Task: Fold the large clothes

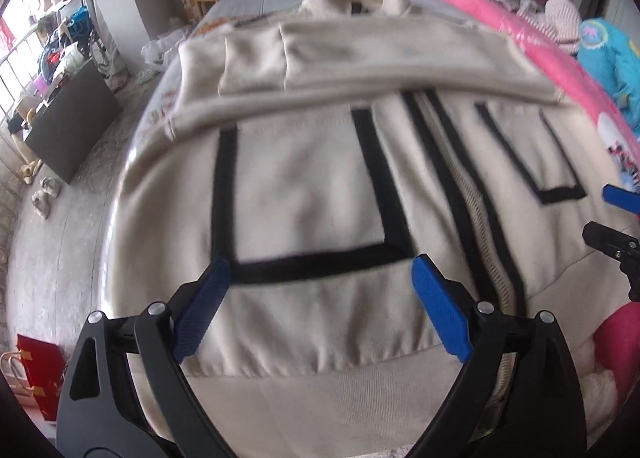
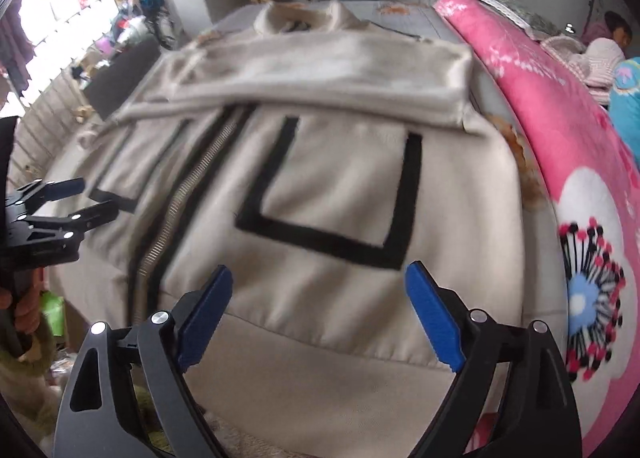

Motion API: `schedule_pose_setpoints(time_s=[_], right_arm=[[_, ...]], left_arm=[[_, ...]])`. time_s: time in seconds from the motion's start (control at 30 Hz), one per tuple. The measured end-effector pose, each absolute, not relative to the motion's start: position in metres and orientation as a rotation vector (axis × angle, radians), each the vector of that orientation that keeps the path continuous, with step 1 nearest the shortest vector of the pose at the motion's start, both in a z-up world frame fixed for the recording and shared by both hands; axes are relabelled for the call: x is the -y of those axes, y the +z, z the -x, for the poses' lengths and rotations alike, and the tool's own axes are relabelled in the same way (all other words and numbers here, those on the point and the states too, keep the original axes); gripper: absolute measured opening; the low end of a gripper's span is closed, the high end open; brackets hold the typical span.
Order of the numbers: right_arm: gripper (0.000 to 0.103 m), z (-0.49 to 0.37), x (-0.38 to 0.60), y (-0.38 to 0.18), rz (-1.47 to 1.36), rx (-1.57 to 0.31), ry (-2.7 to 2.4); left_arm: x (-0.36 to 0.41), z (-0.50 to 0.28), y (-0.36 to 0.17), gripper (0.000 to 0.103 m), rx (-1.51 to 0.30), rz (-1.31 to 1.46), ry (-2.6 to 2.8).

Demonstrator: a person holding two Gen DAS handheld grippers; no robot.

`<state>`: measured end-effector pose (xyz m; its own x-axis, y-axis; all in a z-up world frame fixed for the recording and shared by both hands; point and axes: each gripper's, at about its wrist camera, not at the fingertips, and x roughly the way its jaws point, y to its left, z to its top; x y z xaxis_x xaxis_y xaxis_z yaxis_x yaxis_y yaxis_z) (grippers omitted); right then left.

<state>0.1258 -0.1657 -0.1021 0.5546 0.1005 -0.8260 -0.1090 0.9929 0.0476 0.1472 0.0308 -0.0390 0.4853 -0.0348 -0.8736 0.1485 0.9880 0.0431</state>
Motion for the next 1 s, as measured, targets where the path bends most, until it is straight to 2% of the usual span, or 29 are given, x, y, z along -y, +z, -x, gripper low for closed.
schedule_pose_setpoints(time_s=[0.07,0.13,0.17,0.27,1.0], right_arm=[[0.087,-0.124,0.16,-0.114,0.043,-0.99,0.091],[0.096,-0.12,0.162,-0.119,0.026,-0.971,0.064],[0.097,-0.12,0.165,-0.121,0.01,-0.978,0.053],[0.097,-0.12,0.175,-0.125,-0.074,-0.982,0.059],[0.097,-0.115,0.171,-0.127,-0.075,-0.939,0.033]], left_arm=[[-0.033,-0.141,-0.046,0.094,-1.027,-0.091,-0.072],[-0.036,-0.139,-0.048,0.095,-1.018,-0.063,-0.068],[-0.037,-0.138,-0.049,0.095,-1.01,-0.056,-0.069],[-0.037,-0.133,-0.05,0.096,-0.978,-0.059,-0.06],[-0.033,-0.135,-0.05,0.096,-0.979,-0.036,-0.024]])
